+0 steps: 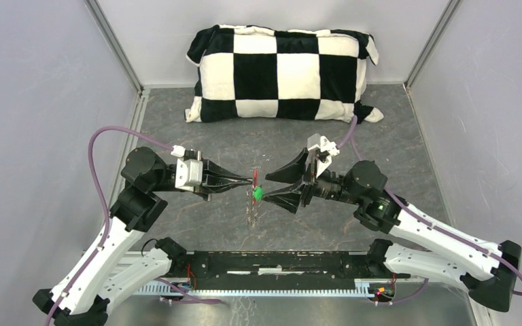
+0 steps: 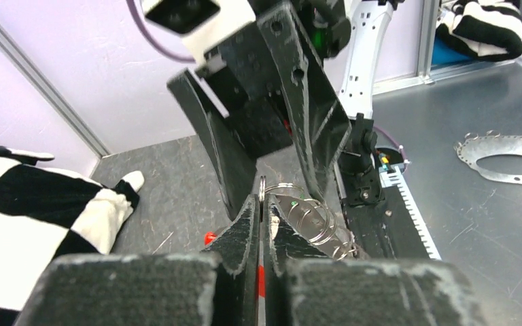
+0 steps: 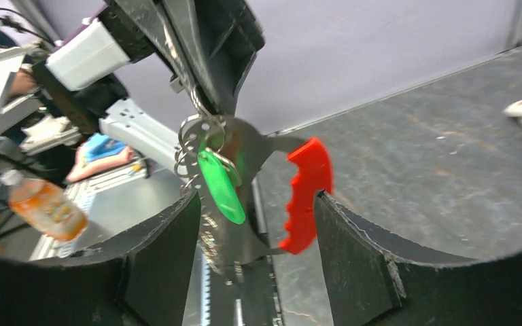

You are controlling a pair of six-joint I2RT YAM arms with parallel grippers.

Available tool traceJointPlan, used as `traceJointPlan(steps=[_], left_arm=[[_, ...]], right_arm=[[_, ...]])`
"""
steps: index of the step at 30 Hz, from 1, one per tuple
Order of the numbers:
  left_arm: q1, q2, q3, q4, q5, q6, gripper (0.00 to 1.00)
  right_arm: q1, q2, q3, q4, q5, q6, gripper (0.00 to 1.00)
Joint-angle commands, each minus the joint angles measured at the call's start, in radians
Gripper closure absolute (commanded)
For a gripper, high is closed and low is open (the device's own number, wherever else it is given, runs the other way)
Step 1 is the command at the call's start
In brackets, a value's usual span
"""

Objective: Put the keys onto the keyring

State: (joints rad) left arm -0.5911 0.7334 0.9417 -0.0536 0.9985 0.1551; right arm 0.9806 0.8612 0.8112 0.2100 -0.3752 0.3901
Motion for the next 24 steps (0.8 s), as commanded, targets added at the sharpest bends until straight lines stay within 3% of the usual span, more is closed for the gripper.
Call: traceJointPlan(steps=[1,9,13,24], left_arm=[[-0.001,0.009,0.004,0.136,0.041,-0.101,0.98],[-0.001,0.012,0.005,0.109,0.093,-0.054,0.98],[-0.001,0.016,0.010,0.103,0.107,-0.044,0.98],[-0.001,0.022,0.029,0.101,0.112,-0.027,0.98]], right_arm=[[-0.004,0.018,-0.038,0.286,-0.118,0.183,0.32],[-0.007,0.078,-0.084,0.487,-0.165,0.335,0.36],[-0.015,0.101,-0.073,0.475,-0.164,0.351,0.44],[-0.017,0.140,-0.050,0.430,-0.227,0.358,0.54]])
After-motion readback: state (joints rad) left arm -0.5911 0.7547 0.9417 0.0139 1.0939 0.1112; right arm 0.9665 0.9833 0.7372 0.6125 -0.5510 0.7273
